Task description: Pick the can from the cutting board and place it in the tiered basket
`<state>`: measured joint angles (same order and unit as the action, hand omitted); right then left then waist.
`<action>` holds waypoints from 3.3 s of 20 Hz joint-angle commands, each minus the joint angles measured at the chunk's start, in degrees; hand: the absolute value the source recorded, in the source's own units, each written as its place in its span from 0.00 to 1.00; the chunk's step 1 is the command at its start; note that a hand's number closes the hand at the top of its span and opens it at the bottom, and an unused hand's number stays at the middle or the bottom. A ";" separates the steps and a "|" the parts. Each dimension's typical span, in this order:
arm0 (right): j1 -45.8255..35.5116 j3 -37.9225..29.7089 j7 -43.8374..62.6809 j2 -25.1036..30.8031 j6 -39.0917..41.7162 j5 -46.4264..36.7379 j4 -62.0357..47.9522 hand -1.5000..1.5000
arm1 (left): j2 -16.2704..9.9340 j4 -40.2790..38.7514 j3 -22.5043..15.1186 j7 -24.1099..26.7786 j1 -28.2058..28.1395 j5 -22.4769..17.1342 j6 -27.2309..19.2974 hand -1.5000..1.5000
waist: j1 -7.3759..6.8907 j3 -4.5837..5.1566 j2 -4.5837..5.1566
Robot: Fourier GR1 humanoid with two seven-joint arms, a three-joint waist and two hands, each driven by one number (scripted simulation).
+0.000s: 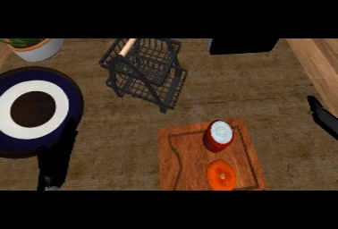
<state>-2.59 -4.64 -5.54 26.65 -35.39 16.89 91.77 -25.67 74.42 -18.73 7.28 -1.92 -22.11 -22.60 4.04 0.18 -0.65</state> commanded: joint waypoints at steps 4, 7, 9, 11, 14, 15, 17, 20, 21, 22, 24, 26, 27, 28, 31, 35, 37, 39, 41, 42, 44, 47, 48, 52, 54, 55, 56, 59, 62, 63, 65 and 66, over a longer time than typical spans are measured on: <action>11.65 6.77 6.25 -6.34 -17.61 -10.71 21.18 0.00 | 3.30 3.15 -2.99 -3.81 0.50 2.75 -2.38 0.50 | -3.20 -0.08 0.41; 20.26 12.85 16.06 0.82 -15.05 -15.27 26.41 0.00 | 3.59 2.46 -2.99 -3.51 0.86 3.54 -3.67 0.50 | -2.65 0.10 0.44; 23.24 14.61 22.19 5.78 -10.12 -14.42 26.50 0.00 | 4.27 4.84 -4.27 -4.13 -0.15 4.67 -5.79 0.50 | -2.88 0.16 0.41; 26.07 18.76 26.88 10.07 -7.31 -16.98 29.31 0.00 | 3.10 3.28 -3.00 -3.23 0.06 3.74 -3.82 0.50 | -2.94 0.45 0.65; 26.19 20.12 35.99 17.28 -5.95 -23.08 30.82 0.00 | 2.67 5.67 -3.98 -4.64 0.46 4.73 -4.40 0.50 | -4.68 0.46 0.90; 28.59 20.77 37.98 19.86 -4.69 -24.93 32.63 0.00 | 3.59 4.65 -4.74 -2.65 -1.63 5.14 -4.47 0.50 | -4.27 0.59 0.79; 27.26 19.73 45.03 24.84 -2.06 -27.30 33.92 0.00 | 3.44 3.48 -3.96 -3.41 0.94 5.26 -4.41 0.50 | -4.78 0.73 1.32; 27.95 19.57 56.15 29.76 0.09 -32.70 38.29 0.00 | 3.94 3.82 -4.55 -4.35 0.69 5.05 -4.04 0.50 | -4.53 0.62 1.06; 26.27 20.29 59.58 30.37 1.15 -34.76 38.12 0.00 | 5.80 3.19 -5.30 -5.26 2.28 5.34 -4.82 0.50 | -4.80 0.52 1.28; 25.56 20.03 64.62 30.41 0.85 -37.37 40.59 0.00 | 3.60 4.41 -4.77 -4.25 0.44 5.68 -4.10 0.50 | -5.24 0.44 0.96; 21.17 18.86 72.34 31.91 4.54 -38.53 43.08 0.00 | 4.82 2.87 -4.75 -4.52 2.75 5.85 -4.11 0.50 | -5.63 0.49 1.23; 16.61 22.47 77.19 29.09 6.11 -42.78 40.12 0.00 | 3.55 3.70 -4.03 -5.20 2.49 4.51 -1.80 0.50 | -7.11 0.27 1.39; 16.12 22.98 80.58 29.21 7.39 -44.49 42.89 0.00 | 4.28 2.36 -4.79 -4.81 2.62 5.69 -2.74 0.50 | -6.57 0.37 1.29; 14.25 25.35 80.50 27.33 8.47 -46.23 39.71 0.00 | 6.20 -0.63 -4.63 -2.91 4.35 5.99 -2.64 0.50 | -6.52 0.31 1.56; 9.95 28.69 84.94 24.30 12.58 -49.73 38.11 0.00 | 5.35 3.01 -5.10 -4.97 2.88 5.86 -2.87 0.50 | -7.52 0.24 1.31; 7.20 32.84 88.33 22.28 18.72 -52.18 34.87 0.00 | 5.82 3.11 -6.09 -4.25 2.40 6.92 -2.98 0.50 | -7.60 0.30 1.27; 4.53 33.88 89.58 20.23 21.36 -51.94 31.92 0.00 | 6.22 2.42 -5.37 -5.87 4.10 6.71 -3.44 0.50 | -7.12 0.19 1.32; 3.39 36.03 90.73 17.46 22.89 -52.35 29.81 0.00 | 6.70 1.93 -5.78 -4.29 2.72 6.76 -2.98 0.50 | -7.46 0.23 1.35; 0.89 35.45 90.77 15.14 25.79 -51.20 27.92 0.00 | 6.11 2.40 -5.25 -5.52 3.68 7.11 -3.55 0.50 | -7.30 0.22 1.30; 0.43 35.55 90.78 13.50 26.05 -52.03 27.93 0.00 | 4.38 -0.01 -2.69 -4.41 4.34 5.15 -0.64 0.50 | -6.45 0.28 1.25; -2.88 36.57 90.79 8.64 27.18 -52.92 23.58 0.00 | 5.85 1.94 -4.26 -4.50 3.40 6.35 -2.32 0.50 | -7.04 0.17 1.18; -6.70 36.51 90.80 3.10 29.83 -55.45 21.01 0.00 | 7.28 1.24 -4.68 -7.07 4.59 7.25 -4.45 0.50 | -5.85 0.14 0.92; -6.79 36.80 90.80 1.58 30.36 -55.79 19.10 0.00 | 6.28 2.47 -4.48 -5.25 1.87 6.72 -3.19 0.50 | -6.05 0.09 0.80; -8.19 36.56 90.79 -3.56 34.90 -57.02 15.35 0.00 | 6.70 3.28 -5.06 -5.95 1.61 7.30 -3.73 0.50 | -5.48 0.15 0.59; -8.56 35.92 90.79 -4.98 37.10 -55.82 12.14 0.00 | 6.53 2.37 -4.08 -4.88 2.17 7.66 -4.17 0.50 | -5.35 0.15 0.70; -8.66 35.78 90.79 -5.53 37.75 -55.84 10.90 0.00 | 5.67 3.59 -3.30 -6.28 2.78 6.51 -3.01 0.50 | -5.25 0.09 0.67; -8.78 36.39 90.78 -7.77 37.33 -56.44 8.37 0.00 | 8.30 0.78 -4.31 -5.60 3.77 7.08 -3.75 0.50 | -4.87 0.16 0.97; -8.94 34.86 90.78 -11.15 39.35 -58.88 7.19 0.00 | 5.16 3.32 -2.47 -6.52 2.49 6.15 -2.40 0.50 | -4.72 0.04 0.56; -12.54 31.96 90.77 -15.48 41.36 -59.15 2.65 0.00 | 6.18 2.12 -2.58 -5.02 2.10 6.82 -2.81 0.50 | -4.91 0.04 0.71; -12.98 32.44 90.77 -17.16 40.72 -60.98 1.30 0.00 | 6.25 1.78 -2.68 -4.10 0.88 6.72 -2.26 0.50 | -4.92 0.01 0.68; -12.40 29.70 89.87 -13.87 43.79 -57.97 2.84 0.00 | 5.30 4.14 -2.62 -3.78 -1.11 6.12 -0.93 0.50 | -4.73 -0.08 0.55; -14.32 29.00 90.76 -16.28 44.33 -59.45 1.94 0.00 | 6.63 3.48 -3.54 -6.46 1.03 7.96 -3.86 0.50 | -4.44 -0.08 0.57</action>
<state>-13.18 26.28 71.30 13.54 2.01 -41.77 95.37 -19.55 77.70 -21.72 2.13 -0.52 -15.11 -25.35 -0.69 0.13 -0.09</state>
